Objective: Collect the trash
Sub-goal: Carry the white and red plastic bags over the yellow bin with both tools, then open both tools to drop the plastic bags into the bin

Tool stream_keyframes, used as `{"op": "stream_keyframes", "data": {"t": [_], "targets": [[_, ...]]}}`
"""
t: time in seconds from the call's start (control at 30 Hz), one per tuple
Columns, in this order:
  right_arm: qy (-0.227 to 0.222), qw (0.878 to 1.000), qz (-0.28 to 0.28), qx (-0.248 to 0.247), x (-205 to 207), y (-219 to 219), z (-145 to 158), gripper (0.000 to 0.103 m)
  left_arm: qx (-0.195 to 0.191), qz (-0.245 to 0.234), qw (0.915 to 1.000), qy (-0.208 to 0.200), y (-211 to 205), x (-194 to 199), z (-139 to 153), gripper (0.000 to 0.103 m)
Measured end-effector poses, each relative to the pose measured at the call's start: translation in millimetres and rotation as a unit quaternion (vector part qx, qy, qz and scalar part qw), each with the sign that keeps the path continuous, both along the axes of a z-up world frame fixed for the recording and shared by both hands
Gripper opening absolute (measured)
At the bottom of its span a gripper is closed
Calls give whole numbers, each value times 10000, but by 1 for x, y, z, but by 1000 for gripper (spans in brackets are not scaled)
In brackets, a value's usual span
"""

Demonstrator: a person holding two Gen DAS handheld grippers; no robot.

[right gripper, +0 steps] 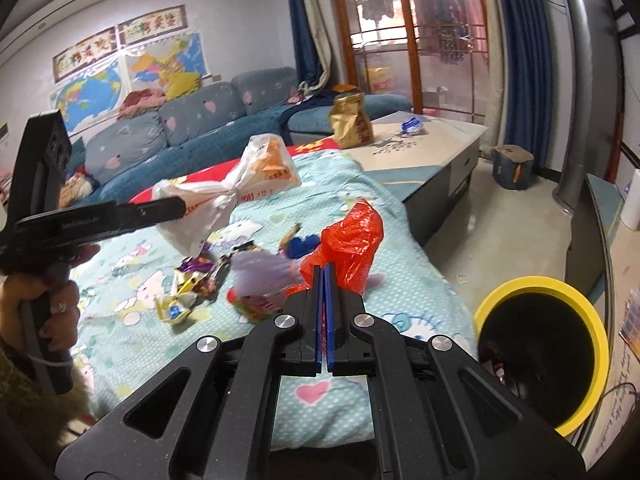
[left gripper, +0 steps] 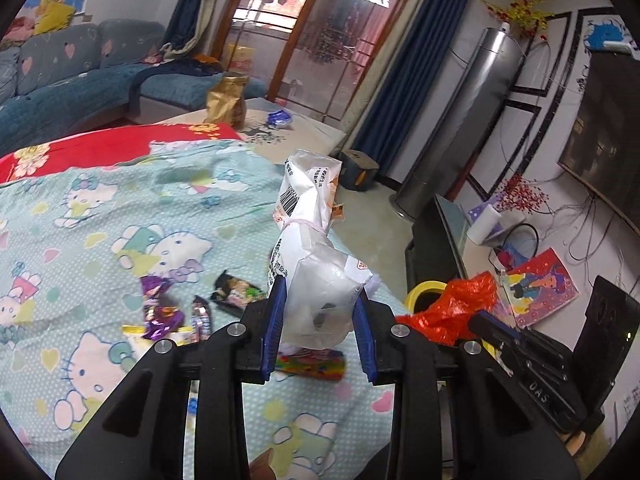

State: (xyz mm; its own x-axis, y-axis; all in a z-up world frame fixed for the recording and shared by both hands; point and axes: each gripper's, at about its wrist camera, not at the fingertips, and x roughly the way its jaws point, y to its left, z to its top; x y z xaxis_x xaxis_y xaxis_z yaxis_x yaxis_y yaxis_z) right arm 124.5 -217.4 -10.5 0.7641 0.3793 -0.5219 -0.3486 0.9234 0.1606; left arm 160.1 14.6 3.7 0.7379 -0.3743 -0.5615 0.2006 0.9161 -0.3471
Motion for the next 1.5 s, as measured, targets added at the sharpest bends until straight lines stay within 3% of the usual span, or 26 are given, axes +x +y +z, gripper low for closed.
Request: {"op": "stream_keyframes", "data": {"t": [0.47,0.8,1.2,1.5], "targets": [[-232,9942,-1039,140,2,-72,8,0,162,-762,9969,-109,-75,13,5,30],[-211,9807,-1938,133,2,-136,-4,0,387,-1424,9890,17,-146,22,-11,30],[225,9627,-2689,187,0,-199,-42,0,858,-2413,9660,341,-249,29,-55,30],[658,9546,-2898,208,1,-225,-74,0,1225,-2834,9491,616,-296,30,-93,30]]}}
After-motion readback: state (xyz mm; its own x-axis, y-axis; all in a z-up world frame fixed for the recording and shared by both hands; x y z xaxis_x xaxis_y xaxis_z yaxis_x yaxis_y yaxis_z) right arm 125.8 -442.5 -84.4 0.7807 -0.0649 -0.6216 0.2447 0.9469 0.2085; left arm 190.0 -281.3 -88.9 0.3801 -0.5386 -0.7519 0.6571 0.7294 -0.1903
